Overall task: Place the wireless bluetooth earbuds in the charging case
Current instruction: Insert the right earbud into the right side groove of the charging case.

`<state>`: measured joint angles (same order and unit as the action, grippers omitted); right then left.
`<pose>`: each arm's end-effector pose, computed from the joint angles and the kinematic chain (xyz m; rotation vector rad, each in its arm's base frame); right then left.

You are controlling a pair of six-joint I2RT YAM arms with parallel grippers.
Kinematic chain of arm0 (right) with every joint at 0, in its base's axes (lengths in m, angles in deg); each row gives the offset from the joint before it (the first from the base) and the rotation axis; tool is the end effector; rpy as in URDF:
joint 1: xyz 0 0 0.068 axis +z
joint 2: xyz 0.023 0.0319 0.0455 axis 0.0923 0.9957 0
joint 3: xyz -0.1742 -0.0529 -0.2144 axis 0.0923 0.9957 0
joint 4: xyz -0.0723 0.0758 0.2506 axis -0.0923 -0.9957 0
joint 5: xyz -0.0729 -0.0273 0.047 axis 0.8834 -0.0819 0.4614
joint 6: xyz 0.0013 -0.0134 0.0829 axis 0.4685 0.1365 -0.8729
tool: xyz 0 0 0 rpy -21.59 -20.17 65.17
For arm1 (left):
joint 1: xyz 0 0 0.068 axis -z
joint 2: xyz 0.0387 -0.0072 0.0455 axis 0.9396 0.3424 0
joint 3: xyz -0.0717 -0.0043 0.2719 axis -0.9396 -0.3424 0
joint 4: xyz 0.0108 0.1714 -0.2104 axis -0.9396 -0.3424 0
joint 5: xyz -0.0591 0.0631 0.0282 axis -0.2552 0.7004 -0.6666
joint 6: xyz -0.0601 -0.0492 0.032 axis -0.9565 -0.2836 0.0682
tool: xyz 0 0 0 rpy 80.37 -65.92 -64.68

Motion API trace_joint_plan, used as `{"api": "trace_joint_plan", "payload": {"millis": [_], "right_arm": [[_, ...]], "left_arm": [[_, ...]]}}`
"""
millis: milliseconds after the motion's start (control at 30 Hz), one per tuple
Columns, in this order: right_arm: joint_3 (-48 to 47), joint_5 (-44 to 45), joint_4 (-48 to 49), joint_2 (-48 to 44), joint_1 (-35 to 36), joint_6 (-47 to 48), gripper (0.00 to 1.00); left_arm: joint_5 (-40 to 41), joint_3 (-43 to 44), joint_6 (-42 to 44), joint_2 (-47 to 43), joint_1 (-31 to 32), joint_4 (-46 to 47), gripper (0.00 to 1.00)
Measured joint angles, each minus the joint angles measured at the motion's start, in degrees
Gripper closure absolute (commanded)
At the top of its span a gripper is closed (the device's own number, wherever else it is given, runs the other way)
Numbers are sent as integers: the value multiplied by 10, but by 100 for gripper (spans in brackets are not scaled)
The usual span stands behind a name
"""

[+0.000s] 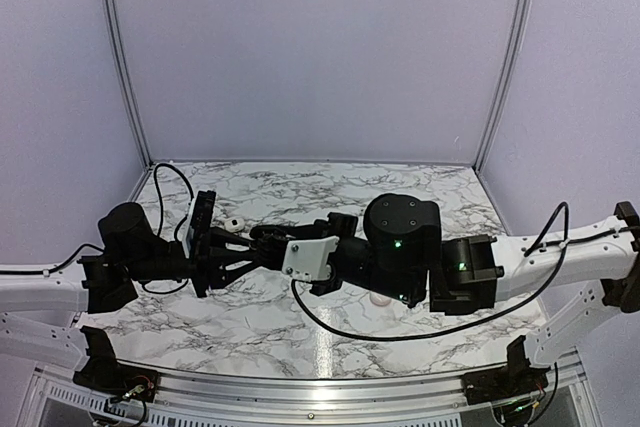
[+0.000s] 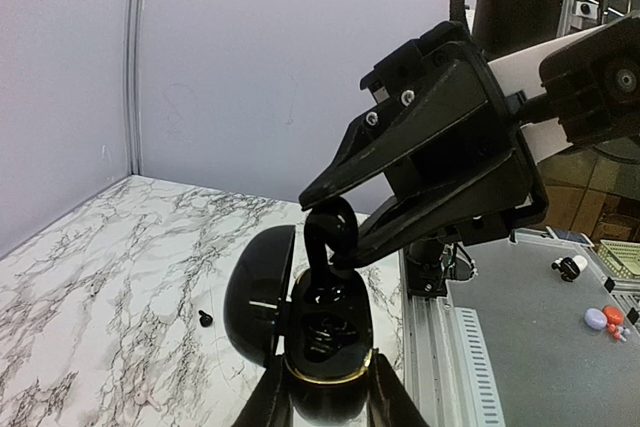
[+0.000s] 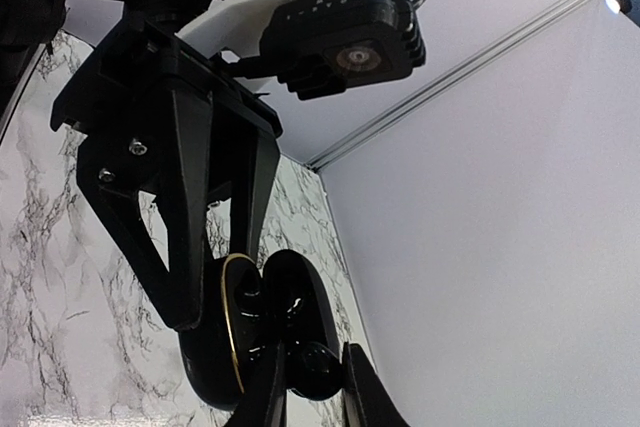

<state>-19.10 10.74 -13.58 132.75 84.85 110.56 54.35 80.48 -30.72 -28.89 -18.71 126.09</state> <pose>0.0947 0.3677 0.3305 -1.4025 1.0142 0.1052 0.1322 -0.2244 0.2804 1.0060 1.2175 -1.1859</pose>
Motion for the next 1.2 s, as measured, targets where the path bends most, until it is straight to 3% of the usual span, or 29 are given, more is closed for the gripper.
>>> {"api": "trace_joint_plan", "payload": {"millis": [700,1200], "right_arm": [[-8,-11,-21,2,2,11,92],[-14,-32,-38,4,2,-6,73]], "left_arm": [[-2,-1,9,-3,0,-3,100],[-7,-6,10,-14,0,-12,100]]}}
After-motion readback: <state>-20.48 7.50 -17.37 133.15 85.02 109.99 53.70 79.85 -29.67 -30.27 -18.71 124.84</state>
